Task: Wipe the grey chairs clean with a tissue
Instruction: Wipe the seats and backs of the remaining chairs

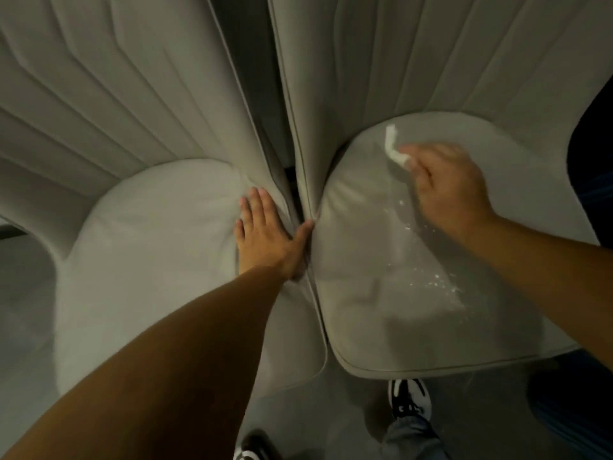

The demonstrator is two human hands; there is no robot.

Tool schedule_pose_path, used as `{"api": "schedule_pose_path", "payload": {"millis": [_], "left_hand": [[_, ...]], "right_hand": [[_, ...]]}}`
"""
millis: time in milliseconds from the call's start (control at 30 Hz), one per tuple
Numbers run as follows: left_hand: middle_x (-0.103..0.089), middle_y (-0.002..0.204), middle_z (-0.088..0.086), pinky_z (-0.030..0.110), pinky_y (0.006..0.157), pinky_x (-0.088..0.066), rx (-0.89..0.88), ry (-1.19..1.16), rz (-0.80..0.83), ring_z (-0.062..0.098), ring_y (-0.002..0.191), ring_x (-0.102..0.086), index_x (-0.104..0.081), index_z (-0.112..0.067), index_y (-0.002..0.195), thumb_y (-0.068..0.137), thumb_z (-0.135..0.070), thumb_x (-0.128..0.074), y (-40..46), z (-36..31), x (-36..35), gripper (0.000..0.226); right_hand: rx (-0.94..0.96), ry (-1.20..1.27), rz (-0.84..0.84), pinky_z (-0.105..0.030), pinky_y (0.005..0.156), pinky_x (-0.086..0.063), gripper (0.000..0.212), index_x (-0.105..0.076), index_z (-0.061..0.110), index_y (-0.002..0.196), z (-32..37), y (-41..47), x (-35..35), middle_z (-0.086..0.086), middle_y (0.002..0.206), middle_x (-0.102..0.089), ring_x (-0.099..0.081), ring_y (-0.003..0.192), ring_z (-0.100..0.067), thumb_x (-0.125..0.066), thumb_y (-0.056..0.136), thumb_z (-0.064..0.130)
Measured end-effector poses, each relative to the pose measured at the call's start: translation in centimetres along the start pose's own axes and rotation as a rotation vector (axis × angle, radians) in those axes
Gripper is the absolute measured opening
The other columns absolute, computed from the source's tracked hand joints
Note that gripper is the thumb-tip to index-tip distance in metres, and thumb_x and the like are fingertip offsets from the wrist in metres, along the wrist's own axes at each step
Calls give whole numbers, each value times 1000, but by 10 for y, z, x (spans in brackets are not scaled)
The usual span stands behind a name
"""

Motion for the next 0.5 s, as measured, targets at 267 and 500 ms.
{"api": "schedule_pose_path", "payload": {"millis": [267, 500], "left_hand": [[7, 170, 0, 50, 125, 3, -107, 219, -163, 21, 155, 13, 10, -38, 159, 94, -79, -3, -26, 50, -8, 78], [5, 170, 1, 54, 125, 3, -128, 221, -186, 23, 156, 11, 7, -38, 160, 96, -77, -8, -26, 58, -18, 77]], "right_hand": [[49, -89, 47, -37, 87, -44, 30, -61, 13, 121, 53, 51, -74, -17, 109, -66, -59, 100, -36, -41, 98, 14], [317, -16, 180, -44, 108, -37, 31, -67, 13, 120, 64, -44, -82, -12, 121, -65, -56, 115, -33, -58, 91, 19]]}}
Point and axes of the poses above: each hand's wrist, its own y-axis towards the middle knuckle, its own x-axis out of the back of the hand, z = x × y, the point moved 2 cm from there along y, towards the middle knuckle
